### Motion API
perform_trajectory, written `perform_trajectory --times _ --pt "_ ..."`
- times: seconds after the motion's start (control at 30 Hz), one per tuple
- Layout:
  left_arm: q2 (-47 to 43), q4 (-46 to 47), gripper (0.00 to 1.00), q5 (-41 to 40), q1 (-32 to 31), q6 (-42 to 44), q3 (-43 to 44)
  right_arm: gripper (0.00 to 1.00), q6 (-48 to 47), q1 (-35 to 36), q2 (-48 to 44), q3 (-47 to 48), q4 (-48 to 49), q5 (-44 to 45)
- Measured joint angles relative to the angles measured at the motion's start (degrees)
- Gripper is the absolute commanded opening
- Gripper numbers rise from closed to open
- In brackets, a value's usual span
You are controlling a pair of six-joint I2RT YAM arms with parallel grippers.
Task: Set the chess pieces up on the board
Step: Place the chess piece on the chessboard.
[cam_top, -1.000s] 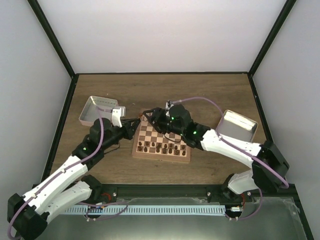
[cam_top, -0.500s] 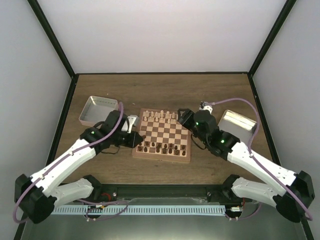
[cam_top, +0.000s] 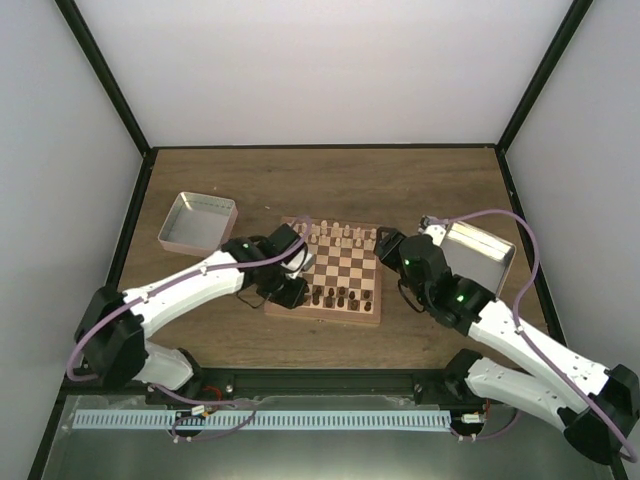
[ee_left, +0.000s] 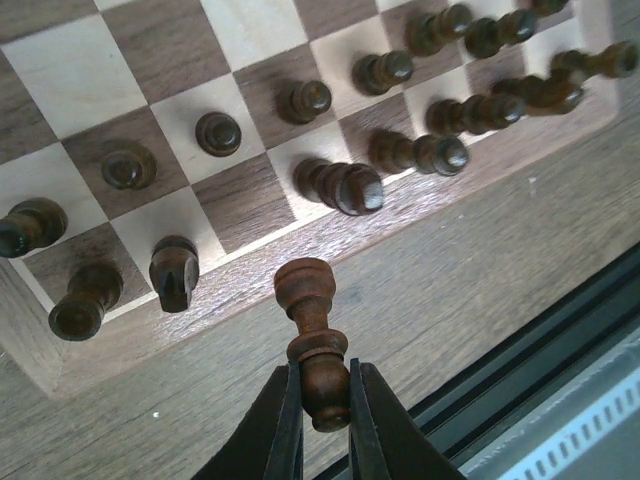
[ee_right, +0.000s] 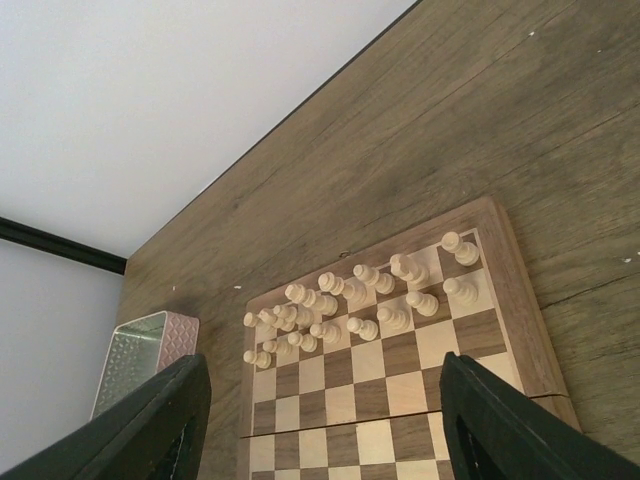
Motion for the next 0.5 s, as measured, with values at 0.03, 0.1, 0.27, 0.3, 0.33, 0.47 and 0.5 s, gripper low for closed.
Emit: perform_trajectory --times 0.03,0.1,0.27,0.3,0.33,0.47,0.5 --pt "1.0 -0.4 0.04 -0.3 -0.2 0.2 0.4 0.65 -0.1 0.0 -0.2 -0.1 -0.2 0.2" --pt "3.2 -1.6 0.05 -1.0 -0.4 0.7 1.4 0.65 -0.2 0.0 -0.6 -0.4 -0.4 0.4" --pt "7.7 -4.2 0.05 -2.4 -0.6 2.0 4.3 0.65 -0.3 0.0 -2.2 -1.9 -0.3 0.8" --pt "8.5 -4.7 0.05 -2.6 -0.6 2.3 5.0 0.65 -0.3 0.0 -2.5 -2.4 -0.3 0.8" --pt "9.3 -5.1 0.05 -2.9 -0.7 2.6 5.7 0.65 -0.3 0.0 -2.7 -2.8 -0.3 0.9" --pt "12.3 -6.1 0.05 -3.8 -0.7 3.3 7.7 0.65 -0.3 0.0 -3.2 -3.9 -0.1 0.8" --pt "12.7 -6.3 0.05 -3.9 -0.7 3.4 7.8 0.65 -0.3 0.0 -3.2 -3.9 0.1 0.7"
